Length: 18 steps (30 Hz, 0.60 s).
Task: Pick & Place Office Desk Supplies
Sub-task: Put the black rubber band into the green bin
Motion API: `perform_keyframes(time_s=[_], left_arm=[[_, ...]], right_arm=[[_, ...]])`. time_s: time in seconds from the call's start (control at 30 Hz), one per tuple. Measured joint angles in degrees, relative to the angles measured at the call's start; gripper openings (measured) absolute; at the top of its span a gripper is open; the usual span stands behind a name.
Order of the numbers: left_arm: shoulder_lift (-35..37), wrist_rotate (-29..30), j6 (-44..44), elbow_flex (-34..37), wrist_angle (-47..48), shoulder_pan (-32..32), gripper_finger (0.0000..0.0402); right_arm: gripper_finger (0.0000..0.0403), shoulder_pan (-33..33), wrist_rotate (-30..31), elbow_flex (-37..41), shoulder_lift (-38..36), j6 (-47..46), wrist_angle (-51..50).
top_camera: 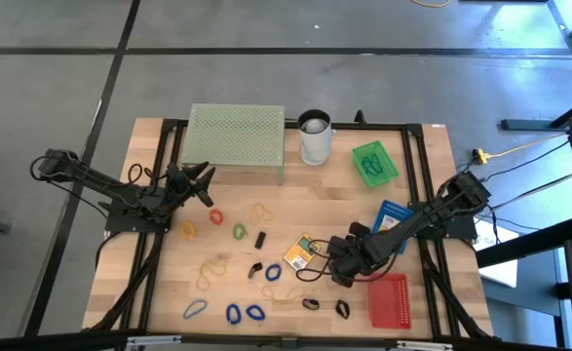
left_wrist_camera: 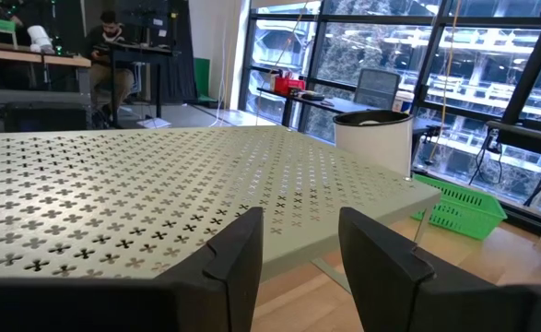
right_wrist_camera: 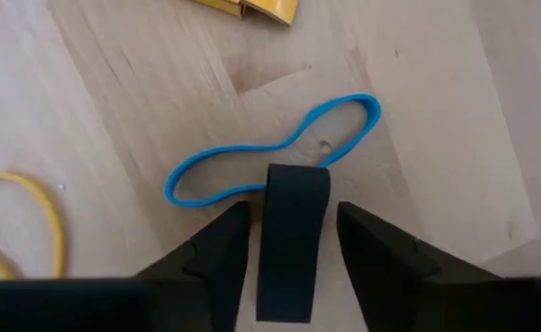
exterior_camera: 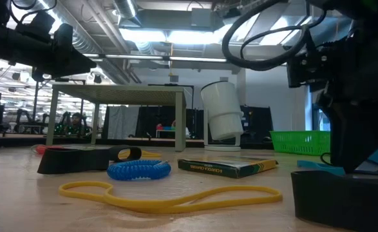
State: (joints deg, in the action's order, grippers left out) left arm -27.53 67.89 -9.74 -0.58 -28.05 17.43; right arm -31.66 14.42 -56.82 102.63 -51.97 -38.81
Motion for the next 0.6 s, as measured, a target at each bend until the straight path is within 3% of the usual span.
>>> perform_keyframes(time_s=[0.37, 0.5, 0.6], left_arm=[[0.02, 0.00, 0.00, 0.00, 0.00, -0.01, 0.0139], [0.02, -0.02, 0.00, 0.00, 0.00, -0.02, 0.0139], [0.01, -0.02, 0.00, 0.00, 0.00, 0.00, 0.0139]], right_arm=[[0.0017, 0.99, -5.50, -1.25, 0.04, 0.41, -2.65], [0.0016, 2.50, -6.92, -5.80, 0.24, 0.12, -12.07], [0.0027, 3.84, -2.45, -10.64, 0.20, -0.61, -22.12]])
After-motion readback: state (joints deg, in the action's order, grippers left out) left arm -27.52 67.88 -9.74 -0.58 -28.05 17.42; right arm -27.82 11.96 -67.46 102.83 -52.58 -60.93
